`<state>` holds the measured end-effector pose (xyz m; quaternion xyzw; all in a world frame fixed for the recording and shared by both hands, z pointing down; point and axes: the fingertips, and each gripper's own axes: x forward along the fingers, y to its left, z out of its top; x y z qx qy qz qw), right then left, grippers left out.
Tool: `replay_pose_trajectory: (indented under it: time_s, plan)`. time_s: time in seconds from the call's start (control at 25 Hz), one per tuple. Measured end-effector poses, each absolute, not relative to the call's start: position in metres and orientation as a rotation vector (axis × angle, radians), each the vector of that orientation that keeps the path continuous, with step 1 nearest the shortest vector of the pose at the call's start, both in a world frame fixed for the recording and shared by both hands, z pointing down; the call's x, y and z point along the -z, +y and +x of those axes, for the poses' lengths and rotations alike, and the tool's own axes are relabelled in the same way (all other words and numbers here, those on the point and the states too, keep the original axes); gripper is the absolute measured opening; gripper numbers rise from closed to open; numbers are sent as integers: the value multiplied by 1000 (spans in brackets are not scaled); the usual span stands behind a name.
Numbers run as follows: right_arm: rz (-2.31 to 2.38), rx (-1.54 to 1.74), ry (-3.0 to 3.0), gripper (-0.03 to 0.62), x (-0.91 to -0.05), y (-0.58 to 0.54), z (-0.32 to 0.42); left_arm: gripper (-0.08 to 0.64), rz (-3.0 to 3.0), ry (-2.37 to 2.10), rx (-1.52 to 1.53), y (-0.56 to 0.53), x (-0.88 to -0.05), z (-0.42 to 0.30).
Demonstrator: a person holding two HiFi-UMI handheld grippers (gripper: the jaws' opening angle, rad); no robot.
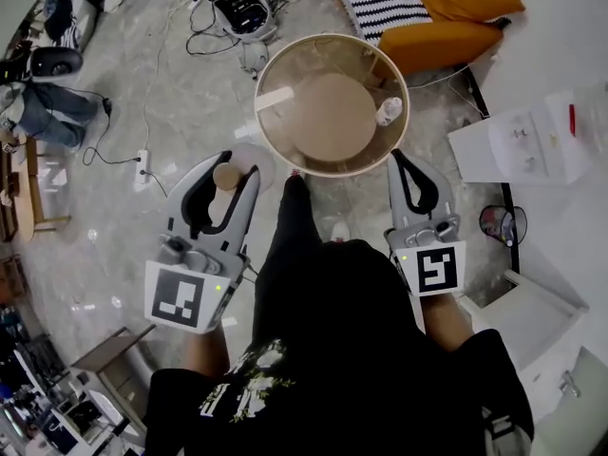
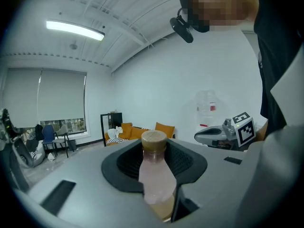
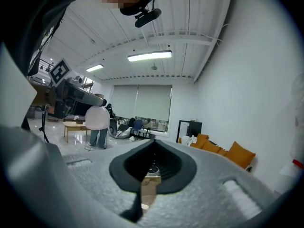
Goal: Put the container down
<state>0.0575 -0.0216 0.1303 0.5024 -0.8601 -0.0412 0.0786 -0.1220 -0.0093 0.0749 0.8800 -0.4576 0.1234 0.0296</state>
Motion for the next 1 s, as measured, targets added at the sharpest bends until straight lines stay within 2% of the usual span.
replay_pose_trajectory:
  time_s: [1.0]
  plan:
    - [1917,20,-2210,-5,-120,-225,28,147,2970,-786,-446,-271,-87,-115]
